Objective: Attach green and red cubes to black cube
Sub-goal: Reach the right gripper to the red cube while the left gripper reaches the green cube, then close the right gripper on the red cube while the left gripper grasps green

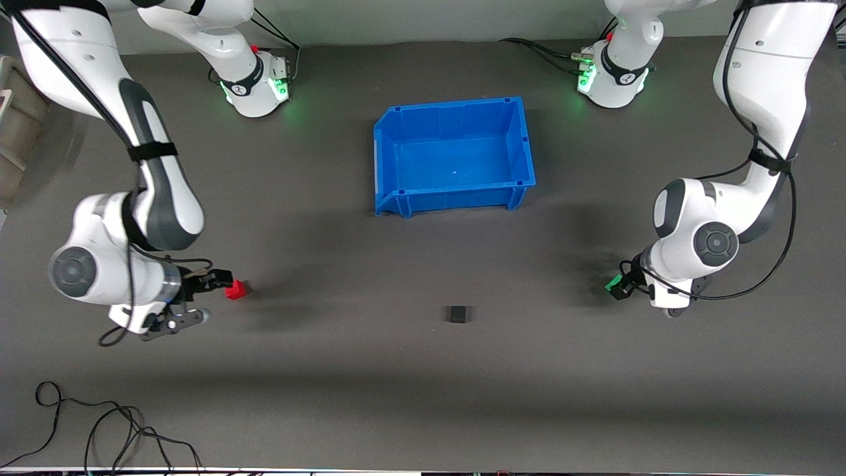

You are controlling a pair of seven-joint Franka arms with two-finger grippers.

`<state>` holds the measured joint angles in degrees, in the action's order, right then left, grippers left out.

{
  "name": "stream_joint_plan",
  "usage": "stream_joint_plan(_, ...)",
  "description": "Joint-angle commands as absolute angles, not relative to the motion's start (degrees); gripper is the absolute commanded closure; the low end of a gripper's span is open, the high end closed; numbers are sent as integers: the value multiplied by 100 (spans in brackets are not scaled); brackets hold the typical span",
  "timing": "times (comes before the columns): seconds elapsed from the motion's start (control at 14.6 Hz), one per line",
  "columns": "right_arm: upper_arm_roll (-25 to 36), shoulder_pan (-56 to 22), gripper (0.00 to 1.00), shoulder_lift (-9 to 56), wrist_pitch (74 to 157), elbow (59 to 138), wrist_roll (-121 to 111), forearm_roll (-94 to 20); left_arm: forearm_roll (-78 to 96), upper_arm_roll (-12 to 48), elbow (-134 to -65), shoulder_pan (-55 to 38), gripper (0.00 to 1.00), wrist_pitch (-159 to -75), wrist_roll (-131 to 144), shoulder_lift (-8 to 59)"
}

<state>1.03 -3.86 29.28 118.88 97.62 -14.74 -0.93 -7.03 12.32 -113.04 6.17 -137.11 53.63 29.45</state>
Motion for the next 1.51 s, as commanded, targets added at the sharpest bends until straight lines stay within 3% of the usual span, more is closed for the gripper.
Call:
stream_joint_plan(0.0, 141, -378, 0, 3085, 12496, 10123, -1661, -141, -738, 1257, -10943, 606, 15, -13658, 5519, 3163)
stream_joint_plan(0.48, 141, -360, 0, 3234, 13595, 10784, -1854, -149, -738, 1239, -10925, 580, 21, -13763, 5528, 3410)
stream_joint_plan(0.82, 141, -360, 2, 3348, 13904, 10863, -1854, -149, -703, 1257, -10951, 527, 17, -13650, 5887, 3367)
stream_joint_plan(1.44, 141, -343, 33, 3489, 14194, 10889, -1846, -149, -949, 1239, -10890, 606, 26, -13658, 5880, 3401)
